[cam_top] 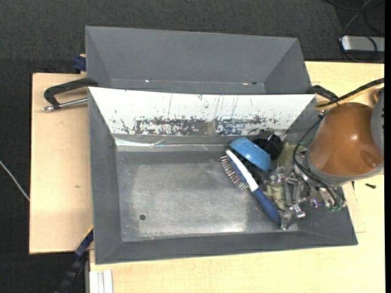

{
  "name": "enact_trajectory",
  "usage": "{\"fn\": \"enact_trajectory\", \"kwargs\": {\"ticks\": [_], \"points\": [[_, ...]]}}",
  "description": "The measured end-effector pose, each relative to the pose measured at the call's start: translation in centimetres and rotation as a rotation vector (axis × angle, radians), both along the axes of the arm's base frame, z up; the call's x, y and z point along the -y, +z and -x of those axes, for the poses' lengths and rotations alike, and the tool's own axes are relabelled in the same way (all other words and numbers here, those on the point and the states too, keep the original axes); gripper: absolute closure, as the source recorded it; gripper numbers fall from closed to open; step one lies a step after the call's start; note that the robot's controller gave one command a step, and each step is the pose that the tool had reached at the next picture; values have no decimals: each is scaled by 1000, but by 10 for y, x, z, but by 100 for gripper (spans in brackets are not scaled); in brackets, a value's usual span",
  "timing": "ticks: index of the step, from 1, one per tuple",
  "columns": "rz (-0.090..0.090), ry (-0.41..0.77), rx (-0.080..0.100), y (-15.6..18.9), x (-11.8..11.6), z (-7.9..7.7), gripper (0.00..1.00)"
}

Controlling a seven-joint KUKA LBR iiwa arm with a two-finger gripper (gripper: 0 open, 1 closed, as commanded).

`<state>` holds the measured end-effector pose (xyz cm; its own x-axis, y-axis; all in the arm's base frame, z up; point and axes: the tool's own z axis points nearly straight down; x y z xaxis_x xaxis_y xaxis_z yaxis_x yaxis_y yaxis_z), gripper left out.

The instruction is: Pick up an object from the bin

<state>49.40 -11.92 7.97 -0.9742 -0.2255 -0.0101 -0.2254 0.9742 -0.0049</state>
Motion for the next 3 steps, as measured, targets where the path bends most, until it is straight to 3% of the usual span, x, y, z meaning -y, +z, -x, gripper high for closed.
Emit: {"fn": "enact_trajectory", "kwargs": {"ticks": [1,2,3], "points": [[-1,3,5,3,-2,-2,100],[9,333,-7,-4,-18,-15,100],[5,525,3,148,-25,-23,100]]}}
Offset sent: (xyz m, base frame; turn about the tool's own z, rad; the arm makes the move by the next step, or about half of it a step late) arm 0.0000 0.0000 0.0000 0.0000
